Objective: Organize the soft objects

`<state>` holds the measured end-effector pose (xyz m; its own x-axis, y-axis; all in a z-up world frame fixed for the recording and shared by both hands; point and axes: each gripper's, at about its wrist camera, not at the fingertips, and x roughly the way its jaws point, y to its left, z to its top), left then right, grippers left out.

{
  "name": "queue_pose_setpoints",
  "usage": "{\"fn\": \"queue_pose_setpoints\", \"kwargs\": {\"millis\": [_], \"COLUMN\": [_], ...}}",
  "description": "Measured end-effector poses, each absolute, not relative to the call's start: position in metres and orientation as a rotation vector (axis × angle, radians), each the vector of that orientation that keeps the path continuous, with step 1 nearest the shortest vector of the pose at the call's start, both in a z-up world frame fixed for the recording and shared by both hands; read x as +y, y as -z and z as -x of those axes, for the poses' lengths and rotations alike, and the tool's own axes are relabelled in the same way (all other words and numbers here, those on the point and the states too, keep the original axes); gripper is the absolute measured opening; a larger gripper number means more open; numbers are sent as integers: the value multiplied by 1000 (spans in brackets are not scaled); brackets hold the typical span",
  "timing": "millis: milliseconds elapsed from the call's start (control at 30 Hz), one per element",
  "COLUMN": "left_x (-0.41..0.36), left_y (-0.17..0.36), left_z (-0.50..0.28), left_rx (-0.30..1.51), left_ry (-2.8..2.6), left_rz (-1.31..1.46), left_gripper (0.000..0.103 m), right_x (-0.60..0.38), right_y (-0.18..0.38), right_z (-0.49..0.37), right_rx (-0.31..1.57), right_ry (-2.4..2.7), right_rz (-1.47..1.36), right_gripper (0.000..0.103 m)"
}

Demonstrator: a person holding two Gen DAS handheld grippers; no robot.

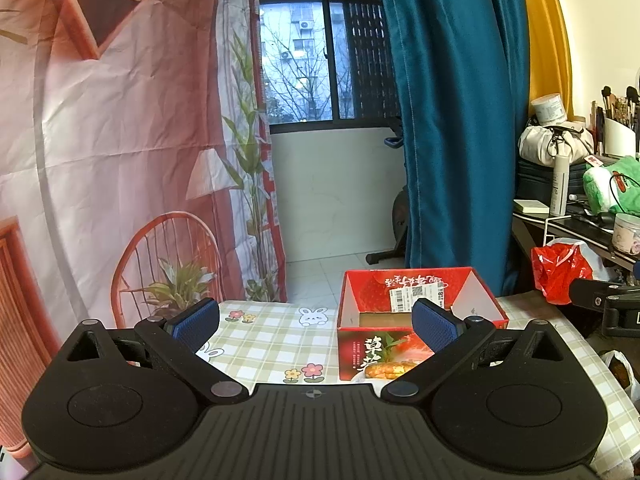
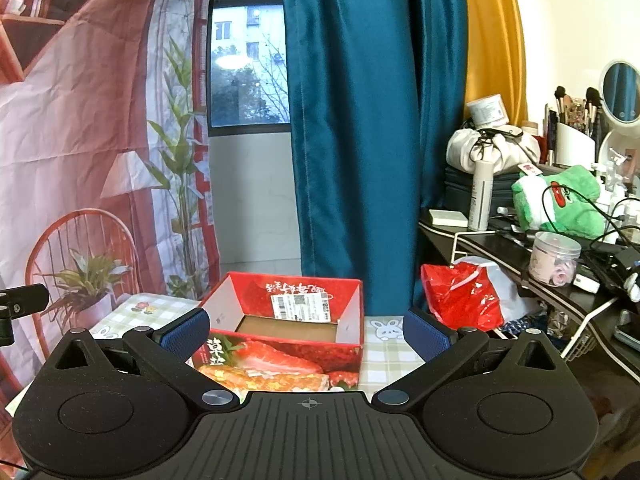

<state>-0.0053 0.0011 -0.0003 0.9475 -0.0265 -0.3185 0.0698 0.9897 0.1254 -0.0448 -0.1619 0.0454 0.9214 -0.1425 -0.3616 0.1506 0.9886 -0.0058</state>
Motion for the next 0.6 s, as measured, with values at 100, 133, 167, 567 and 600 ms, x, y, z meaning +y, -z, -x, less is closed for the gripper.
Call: {"fn": "queue_pose_setpoints", "kwargs": {"millis": [100,133,167,567,600], "left_x": [1,1,1,-2,-2], "left_y": [1,1,1,1,1], "left_z": [6,6,5,7,7], "left_rx": [321,321,321,321,321], "left_ry": [49,49,50,52,52], "left_rz": [-136,-136,-136,-138,-138], "left_gripper": [103,103,103,103,103], "right_x": [-162,-162,-162,-163,-163], "right_y": [-45,-45,-45,-45,-45], "right_z": [45,45,45,45,45], "right_rx": [370,369,369,367,368], "right_ry": [150,149,149,147,147], "right_rz": [-21,-20,-19,-12,-12], "right_gripper": [103,103,103,103,103]}}
